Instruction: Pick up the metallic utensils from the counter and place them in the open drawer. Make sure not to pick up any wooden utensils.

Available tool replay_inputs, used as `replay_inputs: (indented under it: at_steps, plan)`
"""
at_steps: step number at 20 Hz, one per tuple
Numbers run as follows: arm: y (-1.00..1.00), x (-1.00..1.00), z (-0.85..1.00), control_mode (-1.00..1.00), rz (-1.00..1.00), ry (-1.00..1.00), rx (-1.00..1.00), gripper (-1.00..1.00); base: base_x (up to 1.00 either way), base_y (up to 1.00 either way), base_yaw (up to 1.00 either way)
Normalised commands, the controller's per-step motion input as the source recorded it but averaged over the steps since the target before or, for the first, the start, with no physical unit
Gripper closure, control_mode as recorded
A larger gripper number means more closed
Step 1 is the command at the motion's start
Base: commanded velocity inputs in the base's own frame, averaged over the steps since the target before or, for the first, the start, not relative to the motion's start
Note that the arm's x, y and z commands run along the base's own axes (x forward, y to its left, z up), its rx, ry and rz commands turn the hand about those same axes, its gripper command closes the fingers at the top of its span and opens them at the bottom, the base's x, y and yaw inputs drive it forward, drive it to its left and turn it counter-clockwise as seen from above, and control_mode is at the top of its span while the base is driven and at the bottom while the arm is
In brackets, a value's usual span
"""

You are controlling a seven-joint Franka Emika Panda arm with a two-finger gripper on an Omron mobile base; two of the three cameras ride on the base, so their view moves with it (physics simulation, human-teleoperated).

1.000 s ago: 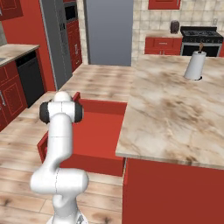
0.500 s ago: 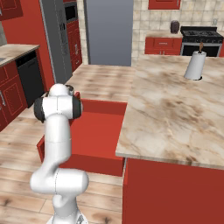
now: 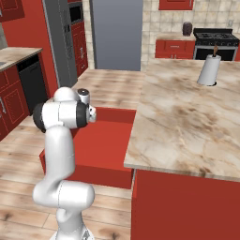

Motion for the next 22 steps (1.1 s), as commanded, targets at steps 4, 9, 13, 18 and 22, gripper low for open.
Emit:
replay_inputs:
  at_steps: [4, 9, 13, 18, 22]
  plan:
    - [-0.52, -0.07, 0.15, -1.0, 0.01, 0.11, -0.24, 1.0, 0.0, 0.0, 0.0]
    - [-0.22, -0.23, 0.12, -1.0, 0.03, 0.08, -0.25, 1.0, 0.0, 0.0, 0.0]
    - [0.02, -0.5, -0.1, -1.0, 0.0, 0.0, -0.1, 1.0, 0.0, 0.0, 0.0]
    - [0.02, -0.22, -0.46, -1.0, 0.0, 0.01, -0.01, 1.0, 0.0, 0.0, 0.0]
    - [0.0, -0.11, -0.56, -1.0, 0.0, 0.01, 0.0, 1.0, 0.0, 0.0, 0.0]
